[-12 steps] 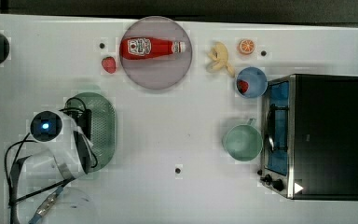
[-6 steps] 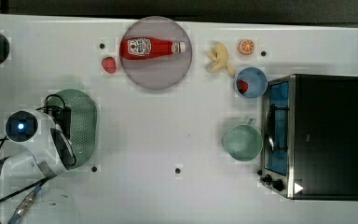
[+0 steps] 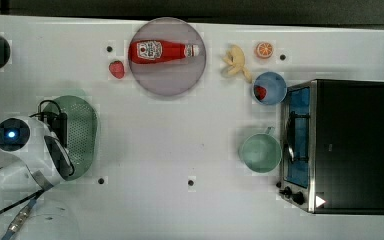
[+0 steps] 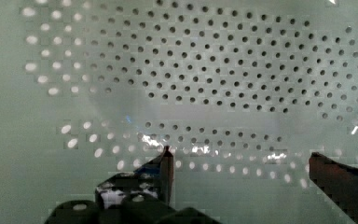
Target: Drag strainer right to left.
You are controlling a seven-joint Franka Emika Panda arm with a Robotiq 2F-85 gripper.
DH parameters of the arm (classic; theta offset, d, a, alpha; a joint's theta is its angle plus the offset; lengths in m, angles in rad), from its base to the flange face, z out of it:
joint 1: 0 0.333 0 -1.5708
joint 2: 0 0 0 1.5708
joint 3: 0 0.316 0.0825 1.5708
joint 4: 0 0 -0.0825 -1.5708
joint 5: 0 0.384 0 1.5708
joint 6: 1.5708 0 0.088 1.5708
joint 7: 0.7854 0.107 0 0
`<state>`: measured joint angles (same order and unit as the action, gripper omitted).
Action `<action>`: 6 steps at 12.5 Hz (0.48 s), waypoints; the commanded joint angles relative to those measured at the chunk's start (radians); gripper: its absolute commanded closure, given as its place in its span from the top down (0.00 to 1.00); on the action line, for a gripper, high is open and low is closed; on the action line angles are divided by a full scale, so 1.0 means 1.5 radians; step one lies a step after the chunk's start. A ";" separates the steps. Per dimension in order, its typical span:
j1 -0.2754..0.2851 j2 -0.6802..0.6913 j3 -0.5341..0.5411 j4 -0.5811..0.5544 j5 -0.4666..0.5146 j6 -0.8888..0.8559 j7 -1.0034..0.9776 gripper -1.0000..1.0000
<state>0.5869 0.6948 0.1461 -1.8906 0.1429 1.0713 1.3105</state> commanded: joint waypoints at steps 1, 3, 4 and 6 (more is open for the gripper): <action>0.014 -0.048 -0.015 -0.014 -0.005 -0.072 -0.014 1.00; 0.012 -0.123 -0.046 -0.020 -0.014 -0.149 -0.085 1.00; 0.009 -0.165 -0.063 -0.020 -0.014 -0.187 -0.128 1.00; 0.002 -0.256 -0.117 -0.019 -0.015 -0.266 -0.218 1.00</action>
<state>0.6226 0.4370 0.0152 -1.9990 0.1055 0.6689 1.1270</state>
